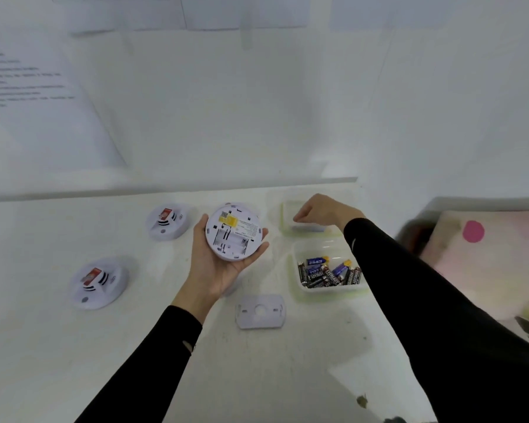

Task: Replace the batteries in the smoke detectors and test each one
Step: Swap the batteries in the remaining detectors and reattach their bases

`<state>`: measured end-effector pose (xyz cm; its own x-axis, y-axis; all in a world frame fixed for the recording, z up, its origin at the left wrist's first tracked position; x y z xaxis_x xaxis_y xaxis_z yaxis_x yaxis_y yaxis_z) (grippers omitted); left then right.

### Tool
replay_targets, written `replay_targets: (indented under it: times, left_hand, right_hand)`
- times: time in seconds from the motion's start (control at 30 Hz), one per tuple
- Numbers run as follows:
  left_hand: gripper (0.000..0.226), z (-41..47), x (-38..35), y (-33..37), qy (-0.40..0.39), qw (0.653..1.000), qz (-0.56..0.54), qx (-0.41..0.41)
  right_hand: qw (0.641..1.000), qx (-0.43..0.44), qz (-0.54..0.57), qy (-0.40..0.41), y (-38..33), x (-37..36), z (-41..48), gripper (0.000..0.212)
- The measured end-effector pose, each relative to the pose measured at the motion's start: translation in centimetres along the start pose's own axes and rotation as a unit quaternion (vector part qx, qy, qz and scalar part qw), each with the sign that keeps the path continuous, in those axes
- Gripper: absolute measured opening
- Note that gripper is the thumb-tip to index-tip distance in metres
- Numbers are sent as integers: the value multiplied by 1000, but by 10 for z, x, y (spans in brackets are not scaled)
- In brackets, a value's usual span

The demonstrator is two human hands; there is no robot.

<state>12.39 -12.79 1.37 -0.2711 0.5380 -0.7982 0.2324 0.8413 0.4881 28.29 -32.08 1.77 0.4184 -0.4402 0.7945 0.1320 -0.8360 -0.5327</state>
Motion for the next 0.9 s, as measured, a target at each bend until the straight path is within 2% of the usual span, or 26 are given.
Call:
replay_targets:
  times: [0.33,0.43,0.53,0.63,0.73,0.83,0.9]
  left_hand:
    - [66,11,1,0,5,1000,1,-6]
    - [68,13,-5,0,0,1000,-3,0]
    - [66,16,-10,-1,0,1000,-15,2]
    - [66,19,-14,-4,-1,1000,-24,3]
    - [68,22,-19,-9,0,1000,-31,-1]
    - [69,24,-22,-12,6,999,-12,-32]
    - [71,22,-25,-13,12,999,-9,-43]
  right_hand:
    - [998,42,-10,-53,9,2,4,13]
    - [994,61,92,25,8,13,4,11]
    - [973,91,179,113,-3,23,-13,20]
    - [929,132,293,186,-28,25,-45,21]
    - [873,168,409,207,-57,12,-81,19]
    - [869,190,403,216,-77,-8,-111,16]
    - [872,192,371,253,-82,-21,-123,14]
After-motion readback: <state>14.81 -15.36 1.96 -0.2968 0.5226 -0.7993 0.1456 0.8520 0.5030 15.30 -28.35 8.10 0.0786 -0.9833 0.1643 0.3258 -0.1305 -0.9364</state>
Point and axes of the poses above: each hand's wrist, its own z-axis towards the middle knuckle, its own x-axis out of the back of the hand, y = z × x, the point moved 4 cm from there along z, towards the middle knuckle, and after that the axes turned 4 degrees about y, right-handed, at the moved point
